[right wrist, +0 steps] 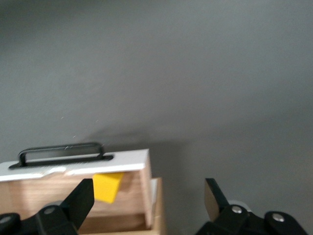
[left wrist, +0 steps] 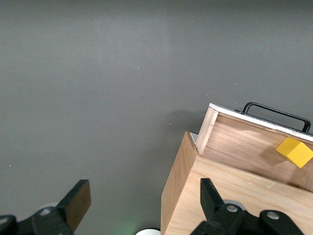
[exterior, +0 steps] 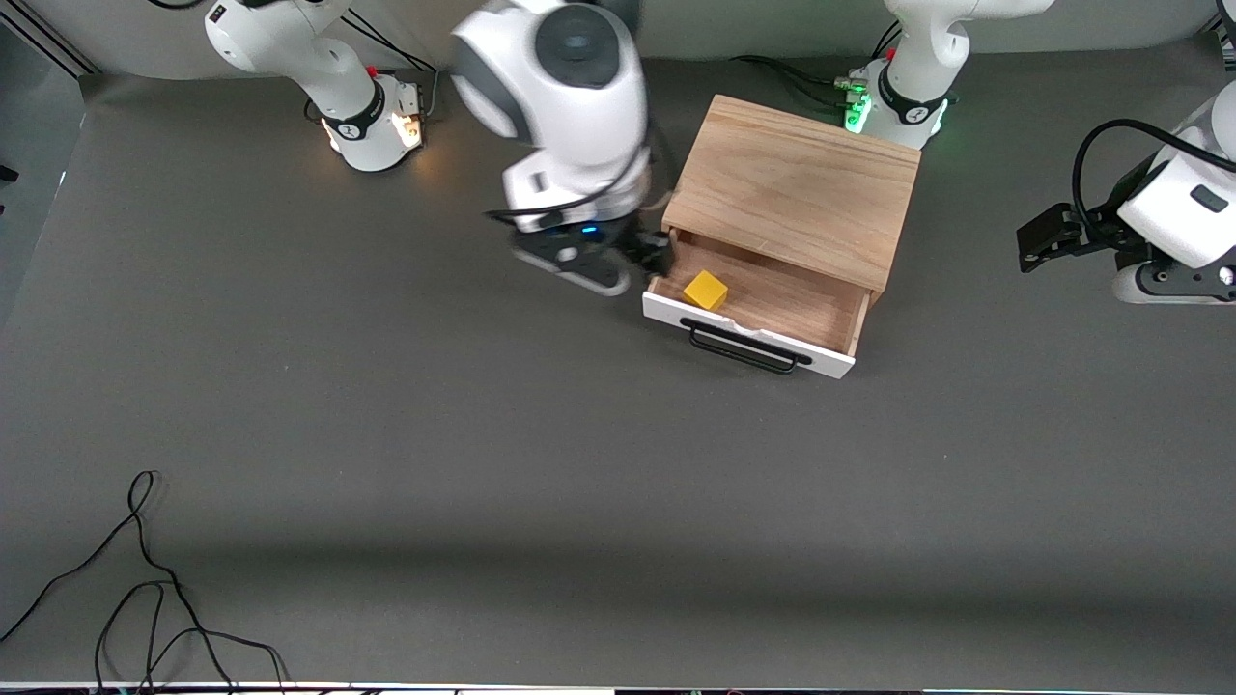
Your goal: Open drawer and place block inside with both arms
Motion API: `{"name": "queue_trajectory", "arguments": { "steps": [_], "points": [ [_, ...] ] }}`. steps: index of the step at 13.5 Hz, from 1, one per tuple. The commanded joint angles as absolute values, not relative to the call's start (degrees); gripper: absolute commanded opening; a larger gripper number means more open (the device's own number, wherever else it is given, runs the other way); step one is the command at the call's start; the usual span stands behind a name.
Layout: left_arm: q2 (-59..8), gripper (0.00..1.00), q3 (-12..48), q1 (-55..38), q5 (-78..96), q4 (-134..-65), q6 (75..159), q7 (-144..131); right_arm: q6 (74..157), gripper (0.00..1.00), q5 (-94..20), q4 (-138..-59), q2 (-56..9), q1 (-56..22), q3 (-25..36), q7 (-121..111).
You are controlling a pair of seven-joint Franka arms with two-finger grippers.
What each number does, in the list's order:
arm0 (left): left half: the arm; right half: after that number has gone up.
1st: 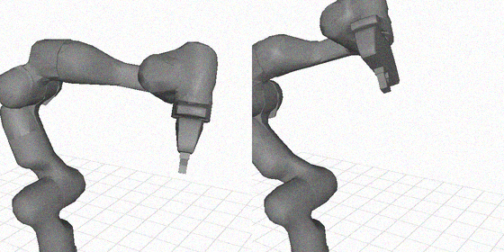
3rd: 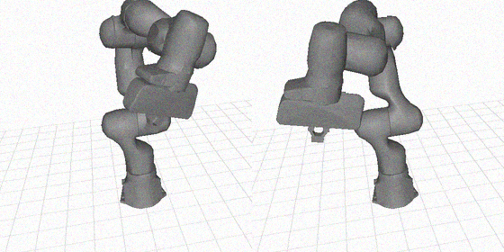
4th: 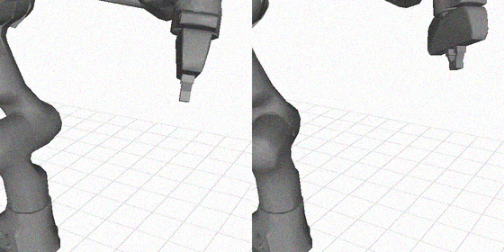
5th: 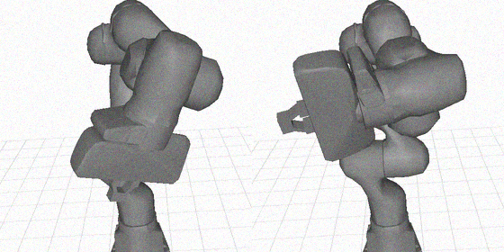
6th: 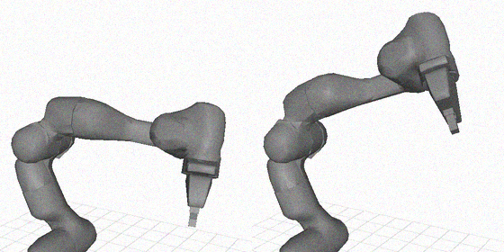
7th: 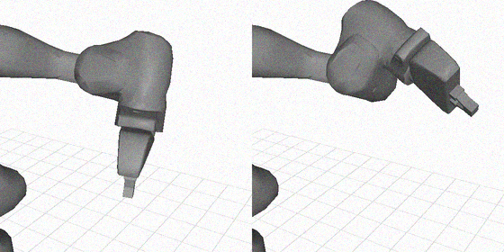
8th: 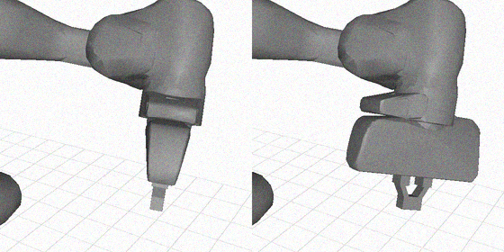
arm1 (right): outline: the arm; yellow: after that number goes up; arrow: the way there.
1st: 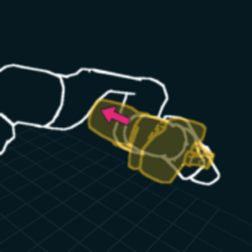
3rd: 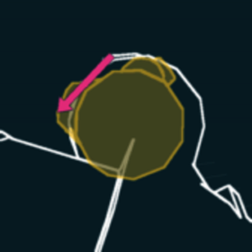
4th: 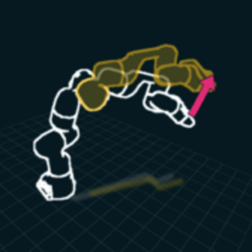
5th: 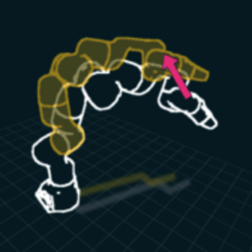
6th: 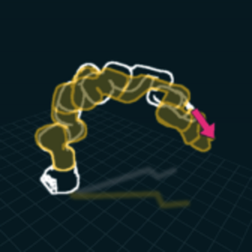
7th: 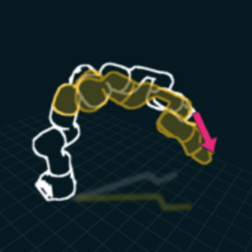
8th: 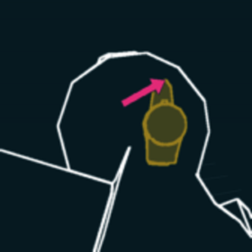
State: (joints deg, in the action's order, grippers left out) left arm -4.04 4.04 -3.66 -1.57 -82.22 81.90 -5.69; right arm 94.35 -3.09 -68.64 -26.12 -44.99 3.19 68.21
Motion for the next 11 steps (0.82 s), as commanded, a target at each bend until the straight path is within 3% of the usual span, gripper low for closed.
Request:
{"name": "queue_trajectory", "arguments": {
  "steps": [1, 5, 11],
  "points": [
    [-2.29, 1.0, 3.6, -3.78, -0.79, -84.29, 83.14, -5.1, 95.45, 1.0, -3.69, -82.06, -14.27, -36.34, 0.19, 55.95],
    [-2.2, 1.0, 3.6, -3.78, -0.79, -84.29, 83.06, -5.1, 93.7, 1.0, -3.34, -88.32, -5.81, -23.49, -0.97, 38.55],
    [-2.2, 1.0, 3.6, -3.78, -0.79, -84.29, 82.79, -5.1, 89.56, 1.0, -3.16, -88.68, -2.73, -7.14, -1.05, 12.52]
  ]
}}
